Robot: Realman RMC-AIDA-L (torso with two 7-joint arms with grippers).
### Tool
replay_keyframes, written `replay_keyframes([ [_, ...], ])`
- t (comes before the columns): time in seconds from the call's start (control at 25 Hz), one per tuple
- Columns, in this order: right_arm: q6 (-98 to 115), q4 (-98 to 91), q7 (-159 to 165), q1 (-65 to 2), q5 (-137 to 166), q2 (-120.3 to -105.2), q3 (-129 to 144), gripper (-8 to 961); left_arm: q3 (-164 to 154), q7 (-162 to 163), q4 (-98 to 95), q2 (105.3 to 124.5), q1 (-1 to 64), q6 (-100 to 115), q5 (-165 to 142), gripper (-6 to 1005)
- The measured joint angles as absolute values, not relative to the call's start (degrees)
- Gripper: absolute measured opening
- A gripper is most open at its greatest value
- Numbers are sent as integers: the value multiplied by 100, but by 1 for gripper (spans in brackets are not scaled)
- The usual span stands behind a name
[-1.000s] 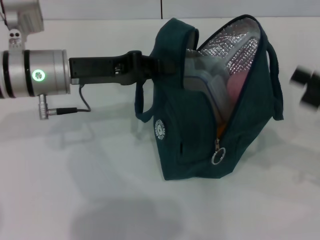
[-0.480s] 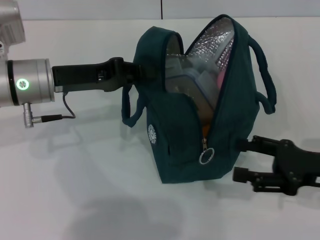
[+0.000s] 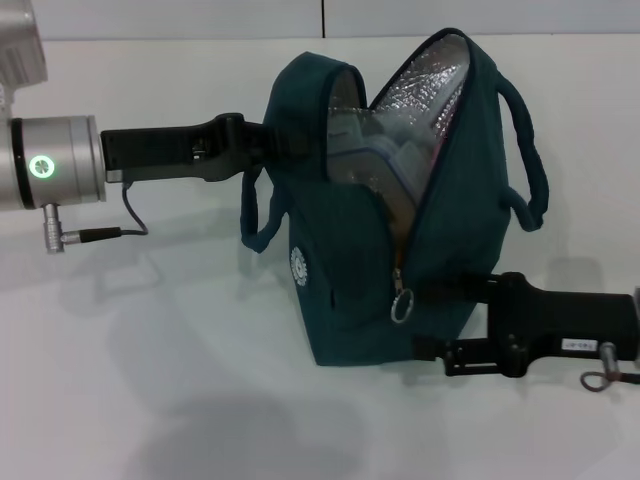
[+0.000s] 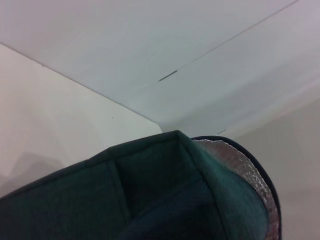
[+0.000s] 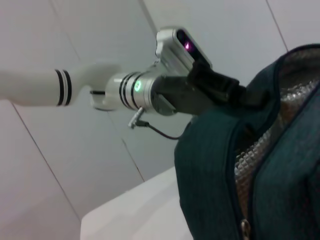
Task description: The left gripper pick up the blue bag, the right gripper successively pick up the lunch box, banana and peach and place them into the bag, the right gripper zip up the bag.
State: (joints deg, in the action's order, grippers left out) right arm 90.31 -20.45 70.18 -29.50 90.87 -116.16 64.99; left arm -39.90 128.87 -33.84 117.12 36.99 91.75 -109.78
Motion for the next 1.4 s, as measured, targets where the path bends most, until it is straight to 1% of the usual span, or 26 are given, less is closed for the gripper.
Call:
replay_keyframes([
  [0.36, 8708, -2070, 6754, -3068, 8188, -11620, 7755, 829, -3990, 12885, -3383, 11721, 3691, 9175, -10978, 40],
  [0.84, 8778, -2031, 6548, -2974, 7997, -11616, 7743, 823, -3990, 12885, -3383, 11752, 3691, 9175, -10977, 44],
  [1.08, 8693, -2049, 6475, -2814, 7761, -11611, 7745, 809, -3990, 12885, -3384, 11751, 3685, 9179, -10977, 46],
  [1.4, 8721, -2052, 6442, -3049, 7492, -11619, 8444, 791, -3990, 12884, -3383, 11759, 3690, 9185, -10977, 49],
])
